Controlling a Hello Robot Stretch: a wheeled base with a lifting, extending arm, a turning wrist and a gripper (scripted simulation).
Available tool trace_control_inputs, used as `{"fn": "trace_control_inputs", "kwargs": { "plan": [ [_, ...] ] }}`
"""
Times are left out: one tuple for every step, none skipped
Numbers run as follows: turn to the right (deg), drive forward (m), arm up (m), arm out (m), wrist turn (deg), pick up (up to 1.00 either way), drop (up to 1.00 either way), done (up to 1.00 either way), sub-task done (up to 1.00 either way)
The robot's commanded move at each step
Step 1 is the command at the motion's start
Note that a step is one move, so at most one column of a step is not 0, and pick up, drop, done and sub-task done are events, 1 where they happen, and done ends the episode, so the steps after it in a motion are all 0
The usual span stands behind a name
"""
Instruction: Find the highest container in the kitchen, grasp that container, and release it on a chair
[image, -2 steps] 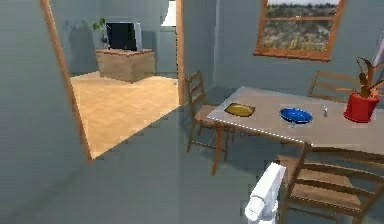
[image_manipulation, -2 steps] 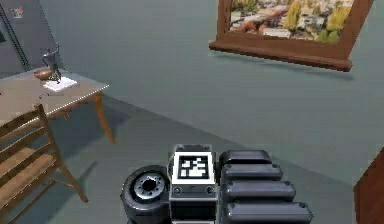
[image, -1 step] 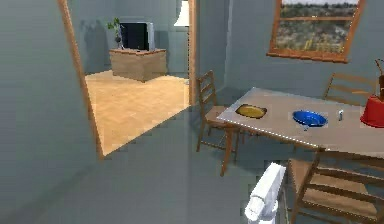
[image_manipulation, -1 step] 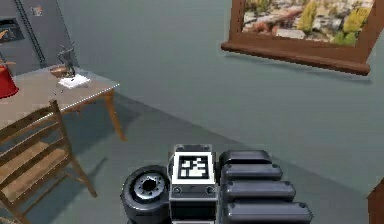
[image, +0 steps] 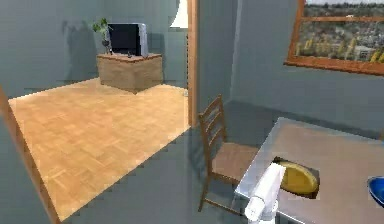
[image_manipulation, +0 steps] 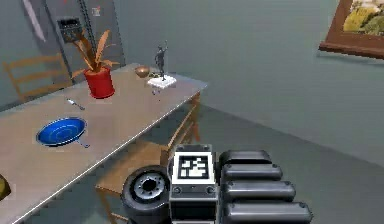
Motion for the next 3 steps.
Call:
{"fn": "trace_control_inputs", "kwargs": {
  "plan": [
    [-45.0, 0.00, 0.00, 0.00, 0.0, 0.00, 0.00, 0.00, 0.00],
    [-24.0, 0.00, 0.00, 0.00, 0.0, 0.00, 0.00, 0.00, 0.00],
    [45.0, 0.00, 0.00, 0.00, 0.0, 0.00, 0.00, 0.00, 0.00]
  ]
}}
